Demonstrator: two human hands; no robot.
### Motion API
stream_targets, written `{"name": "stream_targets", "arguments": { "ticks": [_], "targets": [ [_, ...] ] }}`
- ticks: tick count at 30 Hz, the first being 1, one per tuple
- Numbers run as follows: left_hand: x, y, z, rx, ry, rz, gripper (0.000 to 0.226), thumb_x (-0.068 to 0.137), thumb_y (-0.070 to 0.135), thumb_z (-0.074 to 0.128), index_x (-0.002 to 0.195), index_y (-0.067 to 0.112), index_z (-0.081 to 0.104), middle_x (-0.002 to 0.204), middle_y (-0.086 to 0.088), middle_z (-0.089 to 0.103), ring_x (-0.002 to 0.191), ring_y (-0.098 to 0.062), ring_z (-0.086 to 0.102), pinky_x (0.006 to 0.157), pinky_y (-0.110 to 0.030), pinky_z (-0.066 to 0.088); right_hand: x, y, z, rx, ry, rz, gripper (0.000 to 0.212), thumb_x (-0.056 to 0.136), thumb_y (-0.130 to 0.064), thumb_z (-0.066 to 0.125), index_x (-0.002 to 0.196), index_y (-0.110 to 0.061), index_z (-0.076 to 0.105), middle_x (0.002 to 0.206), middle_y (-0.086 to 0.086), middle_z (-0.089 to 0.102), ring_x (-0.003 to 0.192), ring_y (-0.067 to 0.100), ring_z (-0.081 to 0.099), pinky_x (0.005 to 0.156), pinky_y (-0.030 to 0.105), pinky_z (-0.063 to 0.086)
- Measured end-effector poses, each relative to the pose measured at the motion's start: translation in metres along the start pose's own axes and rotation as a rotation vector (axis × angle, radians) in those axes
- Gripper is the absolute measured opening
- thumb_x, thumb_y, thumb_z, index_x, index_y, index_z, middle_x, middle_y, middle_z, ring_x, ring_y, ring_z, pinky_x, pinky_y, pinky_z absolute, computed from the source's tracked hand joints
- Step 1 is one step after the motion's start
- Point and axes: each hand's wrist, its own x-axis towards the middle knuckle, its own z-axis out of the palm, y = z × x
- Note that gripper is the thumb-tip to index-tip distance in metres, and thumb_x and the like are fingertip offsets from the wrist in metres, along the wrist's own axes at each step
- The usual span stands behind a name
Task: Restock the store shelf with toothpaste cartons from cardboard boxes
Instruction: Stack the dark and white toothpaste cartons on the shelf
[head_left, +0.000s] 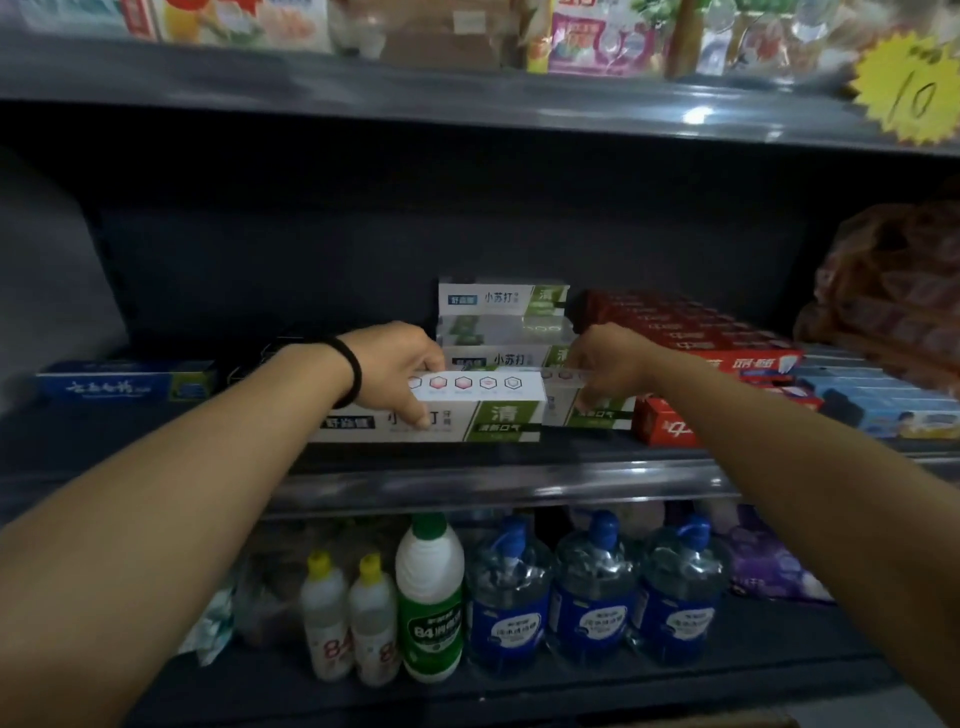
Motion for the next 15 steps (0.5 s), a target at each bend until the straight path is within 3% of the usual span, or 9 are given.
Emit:
{"name": "stream_targets", "arguments": {
  "ticks": [3, 9, 15],
  "targets": [
    [0.011, -0.013, -0.008, 0.006, 0.011, -0.023, 0.039, 0.068, 0.032, 0.083, 0.098, 0.027, 0.059, 0.097, 0.011, 0.06, 0.09, -0.01, 0.057, 0.076, -0.027, 0.049, 0.021, 0.004, 0.004, -0.015, -0.006, -0.008, 0.038, 0.071, -0.017, 0.082, 0.106, -0.013, 0.068, 0.103, 0.002, 0.066, 0.093, 0.02, 0.062, 0.084, 0.036, 0.056],
    [0.028, -0.035, -0.017, -0.003, 0.015, -0.075, 0.04, 0.066, 0.032, 0.084, 0.1, 0.026, 0.063, 0.096, 0.011, 0.064, 0.09, -0.009, 0.059, 0.084, -0.035, 0.052, 0.057, 0.009, 0.012, -0.006, -0.007, -0.03, 0.053, 0.071, -0.019, 0.083, 0.12, -0.015, 0.064, 0.115, 0.001, 0.061, 0.099, 0.018, 0.058, 0.084, 0.029, 0.052],
    [0.041, -0.052, -0.022, 0.003, 0.021, -0.106, 0.04, 0.065, 0.031, 0.085, 0.098, 0.022, 0.065, 0.094, 0.007, 0.067, 0.09, -0.013, 0.061, 0.085, -0.039, 0.052, 0.087, 0.009, 0.021, 0.019, 0.024, -0.078, 0.054, 0.073, -0.02, 0.081, 0.124, -0.019, 0.062, 0.12, -0.001, 0.057, 0.102, 0.014, 0.054, 0.083, 0.023, 0.045]
  ]
}}
